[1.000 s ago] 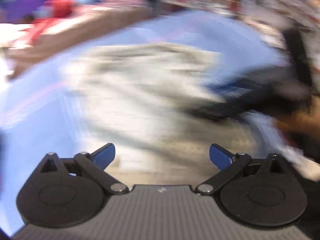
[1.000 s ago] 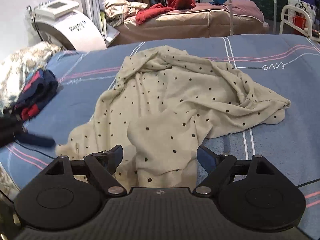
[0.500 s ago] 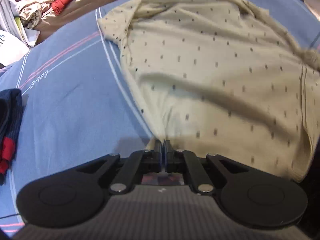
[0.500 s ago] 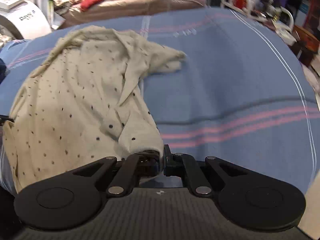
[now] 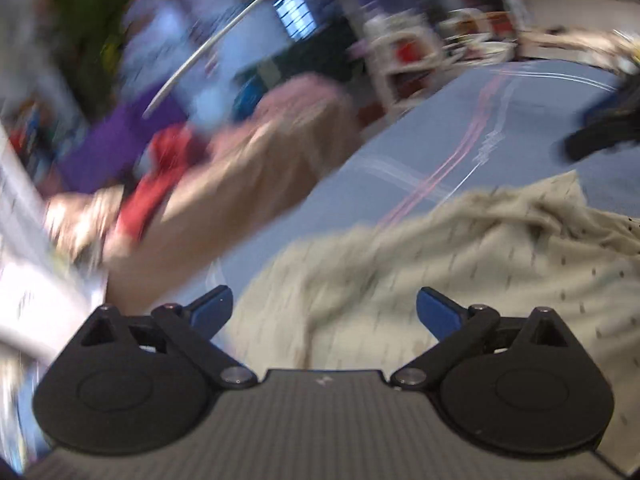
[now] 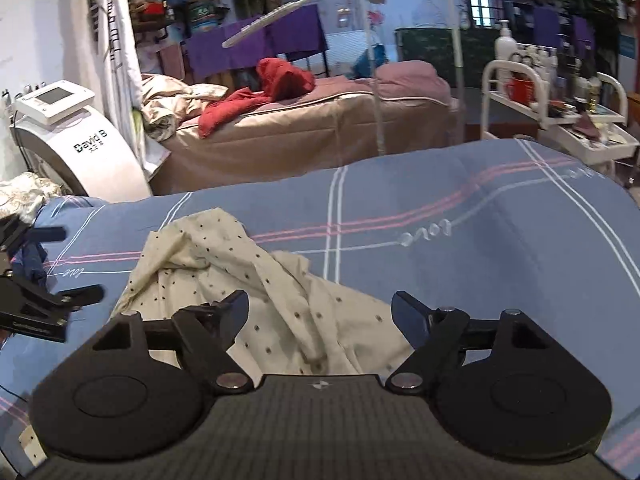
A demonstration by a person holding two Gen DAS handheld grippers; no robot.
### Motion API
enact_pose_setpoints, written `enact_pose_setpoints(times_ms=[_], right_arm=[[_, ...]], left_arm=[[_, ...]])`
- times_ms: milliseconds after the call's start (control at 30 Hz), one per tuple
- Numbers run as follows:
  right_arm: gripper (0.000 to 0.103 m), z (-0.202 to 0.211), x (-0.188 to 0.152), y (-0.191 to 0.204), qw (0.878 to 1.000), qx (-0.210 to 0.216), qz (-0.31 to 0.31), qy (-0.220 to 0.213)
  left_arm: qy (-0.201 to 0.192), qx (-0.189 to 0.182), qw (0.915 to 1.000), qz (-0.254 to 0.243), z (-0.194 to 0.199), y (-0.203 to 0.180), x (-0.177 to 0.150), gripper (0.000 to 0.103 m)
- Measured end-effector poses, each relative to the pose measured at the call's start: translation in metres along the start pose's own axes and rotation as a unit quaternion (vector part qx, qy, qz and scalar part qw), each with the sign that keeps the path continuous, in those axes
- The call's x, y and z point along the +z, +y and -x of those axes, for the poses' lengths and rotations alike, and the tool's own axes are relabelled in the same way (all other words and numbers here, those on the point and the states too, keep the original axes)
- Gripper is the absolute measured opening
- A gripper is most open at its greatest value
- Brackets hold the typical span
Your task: Fold small clothes
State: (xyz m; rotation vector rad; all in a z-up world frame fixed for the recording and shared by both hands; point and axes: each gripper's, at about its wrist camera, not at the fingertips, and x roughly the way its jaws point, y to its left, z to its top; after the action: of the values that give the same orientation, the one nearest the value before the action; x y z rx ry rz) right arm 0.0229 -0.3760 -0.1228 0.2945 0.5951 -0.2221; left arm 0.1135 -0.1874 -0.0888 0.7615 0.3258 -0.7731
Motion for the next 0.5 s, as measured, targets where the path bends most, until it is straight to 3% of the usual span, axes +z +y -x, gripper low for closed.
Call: enact_pose_setpoints(times_ms=[100,133,200,233,267,300,333,433,500], right_arm=[[0.103,-0.046,0.019,0.001,0.999,0.008,0.013,0.031],[0.102,-0.059,0.022,-0.002,0.999,0.010,0.015,0.047],[0.095,-0.085,0.022,-0.008,0.997,0.010,0.009,0.080],[0.087,-0.100,0.020,-0.011,0.994,0.021,0.002,0.111],[0.050,-0.110,0.017,-0.014,0.990,0.034,-0.009,0.133],[0.023,-0.114,0.013,-0.018,0.990,0.038,-0.018,0.137],[0.010,-0.110,0.012,-0.020,0.992,0.025,-0.017,0.124],[0.007,-0.075,0.015,-0.037,0.998,-0.010,-0.029,0.061],[0.006,-0.045,0.016,-0.051,0.998,-0.041,-0.030,0.025]], left_arm=[[-0.004,-0.004,0.9897,-0.143,-0.062,-0.059,0.034,0.093],[0.000,-0.008,0.9857,-0.168,-0.080,-0.073,0.040,0.091],[0.031,-0.026,0.9818,-0.186,-0.117,-0.089,0.044,0.076],[0.064,-0.051,0.9805,-0.179,-0.134,-0.096,0.043,0.049],[0.086,-0.081,0.9794,-0.163,-0.145,-0.096,0.043,0.019],[0.093,-0.100,0.9807,-0.140,-0.148,-0.092,0.044,0.016],[0.092,-0.100,0.9844,-0.112,-0.147,-0.084,0.044,0.011],[0.089,-0.089,0.9910,-0.044,-0.133,-0.048,0.039,0.007],[0.094,-0.049,0.9944,-0.009,-0.122,-0.013,0.025,0.006]])
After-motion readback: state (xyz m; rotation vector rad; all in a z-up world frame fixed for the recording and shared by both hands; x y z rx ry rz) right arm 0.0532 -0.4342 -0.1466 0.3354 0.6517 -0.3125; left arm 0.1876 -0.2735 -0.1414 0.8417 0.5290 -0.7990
